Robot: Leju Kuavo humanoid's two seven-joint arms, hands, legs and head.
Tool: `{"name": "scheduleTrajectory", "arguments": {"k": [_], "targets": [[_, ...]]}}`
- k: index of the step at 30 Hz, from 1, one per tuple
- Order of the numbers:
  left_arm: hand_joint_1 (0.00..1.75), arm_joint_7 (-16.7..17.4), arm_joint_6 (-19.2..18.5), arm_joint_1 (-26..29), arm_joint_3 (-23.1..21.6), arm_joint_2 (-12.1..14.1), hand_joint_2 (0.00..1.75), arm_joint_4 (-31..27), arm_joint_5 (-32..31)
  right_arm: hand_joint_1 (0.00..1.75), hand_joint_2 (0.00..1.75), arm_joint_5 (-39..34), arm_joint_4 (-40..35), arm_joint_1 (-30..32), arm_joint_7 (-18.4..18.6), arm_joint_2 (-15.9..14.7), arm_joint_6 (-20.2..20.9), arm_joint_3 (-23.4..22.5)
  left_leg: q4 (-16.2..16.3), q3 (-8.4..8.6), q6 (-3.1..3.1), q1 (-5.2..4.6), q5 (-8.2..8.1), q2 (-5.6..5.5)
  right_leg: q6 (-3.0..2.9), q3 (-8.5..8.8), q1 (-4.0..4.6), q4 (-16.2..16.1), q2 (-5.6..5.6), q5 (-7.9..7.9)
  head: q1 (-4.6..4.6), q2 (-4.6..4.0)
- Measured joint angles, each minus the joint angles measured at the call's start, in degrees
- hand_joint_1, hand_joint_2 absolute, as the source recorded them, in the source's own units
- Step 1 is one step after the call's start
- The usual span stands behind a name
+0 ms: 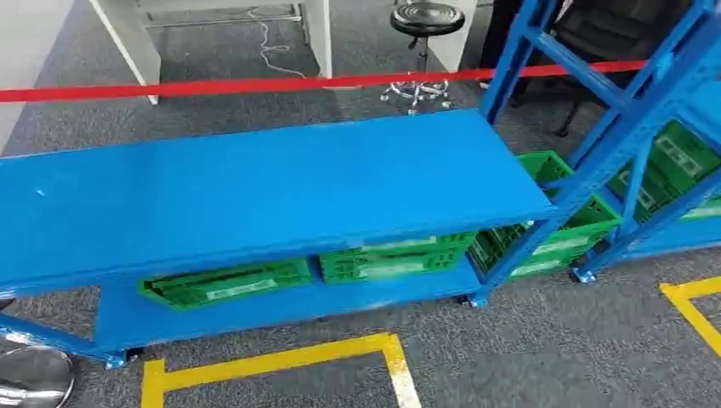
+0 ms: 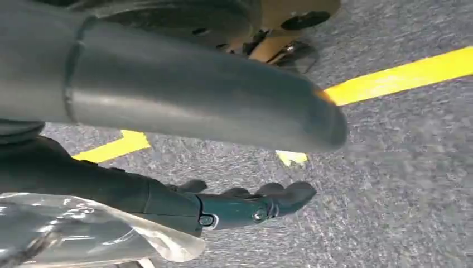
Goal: Take the parts from the cabinet and place them on the table.
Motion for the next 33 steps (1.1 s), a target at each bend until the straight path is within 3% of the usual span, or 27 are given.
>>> {"name": "scheduleTrajectory", "arguments": {"k": [1,3,4,5,6,7,8,9,10,11,12,14,15,16,18,19,20,21,23,24,25,26,27,28,29,33], "targets": [[0.00,0.13,0.15,-0.15,0.02,0.02,0.00,0.00,0.24,0.00,0.00,0.44,0.00,-0.18,0.11,-0.02,0.20,0.00,-0.16,0.35,0.29,-0.04,-0.29,0.00,0.06,-3.24,0.02,4.72,0.03,-0.63,0.18,0.00],[0.00,0.31,0.20,-0.30,0.02,0.00,0.00,0.00,0.87,0.00,0.00,1.34,0.00,-0.20,0.62,-0.02,0.46,0.02,-0.30,1.23,0.55,-0.21,-1.27,-0.05,0.21,-9.37,0.09,11.90,0.03,-4.54,0.42,0.00],[0.00,0.57,0.26,-0.30,0.02,0.00,0.00,0.00,1.34,0.00,0.00,2.02,0.00,-0.19,0.85,-0.04,0.48,0.09,-0.30,1.88,0.63,-0.30,-1.88,-0.16,0.20,-11.35,0.13,13.01,0.03,-5.92,0.53,0.00],[0.00,0.70,0.31,-0.27,0.04,0.04,0.00,0.00,1.79,0.00,0.00,2.69,0.00,-0.22,1.05,-0.09,0.50,0.24,-0.30,2.72,0.64,-0.41,-2.46,-0.30,0.03,-12.51,0.22,12.28,0.02,-5.83,0.55,0.02],[0.00,0.74,0.31,-0.30,0.09,0.07,0.00,0.00,2.12,0.00,0.00,3.23,0.00,-0.26,1.16,-0.13,0.48,0.35,-0.32,3.71,0.62,-0.55,-3.14,-0.44,-0.23,-12.79,0.35,9.88,0.03,-4.22,0.60,0.00],[0.00,0.76,0.28,-0.32,0.11,0.04,0.00,0.00,2.34,0.00,0.00,3.74,0.00,-0.30,1.05,-0.15,0.41,0.50,-0.36,4.78,0.62,-0.72,-3.90,-0.53,-0.75,-12.48,0.50,6.18,0.04,-0.82,0.70,0.00],[0.00,0.81,0.20,-0.28,0.13,0.00,0.00,0.00,2.38,0.00,0.00,4.00,0.00,-0.30,0.79,-0.18,0.28,0.72,-0.45,5.63,0.59,-0.89,-4.61,-0.51,-1.57,-12.16,0.88,2.06,0.03,4.25,0.73,0.00],[0.00,0.87,-0.02,-0.07,0.18,-0.22,0.00,0.09,2.36,0.00,0.00,4.24,0.00,-0.12,0.57,-0.46,0.11,0.81,-0.30,5.78,0.50,-0.81,-5.14,-0.51,-2.50,-12.68,1.39,-0.10,0.36,9.31,0.55,0.00],[0.00,0.98,-0.18,-0.10,0.18,-0.15,0.00,0.11,2.25,0.00,0.00,4.46,0.04,-0.17,0.20,-0.55,-0.11,0.87,-0.30,6.12,0.08,-0.89,-5.53,-0.93,-2.62,-12.97,1.60,0.00,0.60,6.86,0.09,0.00],[0.00,1.07,-0.48,0.03,0.20,-0.24,0.00,0.11,1.90,0.00,0.00,4.46,0.02,-0.23,-0.09,-0.50,-0.35,0.96,-0.66,6.12,-0.44,-0.92,-6.01,-1.05,-2.82,-11.82,1.72,-0.25,0.94,8.33,0.51,0.02],[0.00,1.09,-0.68,0.20,0.20,-0.33,0.00,0.13,1.66,0.00,0.00,4.57,0.02,-0.14,-0.37,-0.48,-0.63,1.16,-0.41,7.03,-0.60,-1.02,-5.82,-1.07,-3.14,-12.28,1.72,-1.05,0.84,8.43,0.38,0.00],[0.00,1.88,-0.70,0.46,0.20,0.13,0.00,0.13,0.94,0.00,0.00,4.61,0.02,-0.14,-0.37,-0.19,-1.27,1.42,-0.71,7.62,-1.12,-1.00,-6.12,-0.91,-3.46,-9.56,0.93,-2.40,0.67,8.96,0.44,0.02],[0.00,2.01,-0.68,0.45,0.17,0.20,0.00,0.13,0.68,0.00,0.00,4.61,0.02,-0.12,-0.35,-0.15,-1.62,1.49,1.18,7.02,-1.48,-1.07,-6.22,-0.58,-3.54,-8.73,0.91,-2.97,0.59,8.92,0.16,0.00],[0.00,2.67,-0.46,0.33,0.17,0.28,0.00,0.13,0.48,0.00,0.00,4.46,0.02,-0.15,0.02,-0.02,-1.92,1.55,4.76,5.03,-1.93,-0.87,-6.91,-0.52,-3.78,-8.15,0.83,-3.33,0.49,8.75,-0.11,0.00],[0.00,3.85,0.53,0.54,0.15,0.72,0.00,0.13,0.37,0.00,0.00,4.22,0.04,-0.15,1.04,0.17,-2.03,1.57,12.06,0.17,-2.88,-0.38,-10.46,-0.51,-3.87,-7.43,0.66,-3.40,0.44,7.97,-0.17,0.00],[0.00,3.85,0.72,0.77,0.15,0.85,0.00,0.13,0.33,0.00,0.00,4.18,0.04,-0.06,1.53,0.17,-2.03,1.57,13.55,-1.34,-3.11,-0.14,-11.66,-0.48,-3.85,-7.01,0.59,-3.40,0.52,7.59,-0.13,0.00],[0.00,3.82,0.94,0.93,0.15,0.98,0.00,0.13,0.35,0.00,0.00,4.16,0.04,0.06,1.90,0.17,-1.92,1.55,13.19,-2.01,-3.32,0.06,-11.10,-0.46,-3.80,-6.52,0.54,-3.40,0.62,7.20,-0.13,0.00],[0.00,3.71,1.07,0.91,0.18,1.07,0.00,0.13,0.39,0.00,0.00,4.20,0.04,0.17,2.03,0.17,-1.68,1.55,10.90,-1.85,-3.53,0.21,-8.57,-0.42,-3.74,-5.93,0.46,-3.40,0.65,6.79,-0.13,0.00],[0.00,3.19,1.20,0.82,0.17,1.25,0.00,0.13,0.55,0.00,0.00,4.22,0.04,0.15,2.32,0.17,-1.05,1.55,2.34,0.26,-3.59,0.39,-0.85,-0.41,-3.28,-4.77,0.25,-3.40,0.71,6.02,-0.15,0.00],[0.00,2.75,1.09,0.86,0.18,1.22,0.00,0.13,0.66,0.00,0.00,4.16,0.04,0.22,2.32,0.15,-0.83,1.55,-0.18,0.81,-3.56,0.42,0.83,-0.42,-2.96,-5.28,0.27,-3.44,0.72,5.69,-0.17,0.00],[0.00,2.25,0.65,0.64,0.13,1.24,0.00,0.13,0.74,0.00,0.00,4.11,0.04,0.06,2.16,0.15,-0.72,1.55,-0.89,0.32,-3.26,0.06,-2.62,-0.13,-2.60,-4.73,0.46,-3.07,0.91,5.54,-0.48,0.00],[0.00,1.72,0.24,0.51,0.13,1.23,1.75,0.13,0.96,0.00,0.00,4.09,0.04,0.04,1.88,0.15,-0.48,1.55,-0.57,0.36,-2.58,0.01,-1.03,-0.13,-2.16,-5.20,0.59,-3.10,0.82,5.28,-0.52,0.00],[0.00,1.35,0.00,0.64,0.15,1.25,1.75,0.13,1.03,0.00,0.00,4.09,0.04,0.09,1.71,0.15,-0.26,1.55,-0.72,0.42,-2.16,0.01,0.12,-0.19,-1.81,-5.59,0.63,-3.22,0.81,5.08,-0.41,0.00],[0.00,1.09,-0.28,0.65,0.18,1.20,1.75,0.13,1.01,0.00,0.00,4.09,0.02,0.08,1.66,0.13,0.02,1.55,-1.11,0.68,-2.47,0.30,0.32,-0.18,-2.42,-5.23,0.75,-3.13,0.75,4.39,-0.45,0.00],[0.00,0.90,-0.55,0.45,0.18,1.25,1.75,0.13,0.92,0.00,0.00,4.11,0.02,0.06,1.66,0.11,0.18,1.55,-1.10,0.70,-2.51,0.23,0.31,-0.20,-3.81,-5.20,0.76,-3.29,0.77,5.08,-0.34,0.00],[0.00,0.92,-0.55,-0.04,0.04,1.18,1.75,0.13,0.46,0.00,0.00,3.65,0.02,-0.10,0.63,0.09,0.61,1.55,-1.08,0.73,-2.04,-0.01,0.01,-0.29,-3.82,-4.90,0.73,-3.82,0.81,5.00,-0.32,0.00]]}}
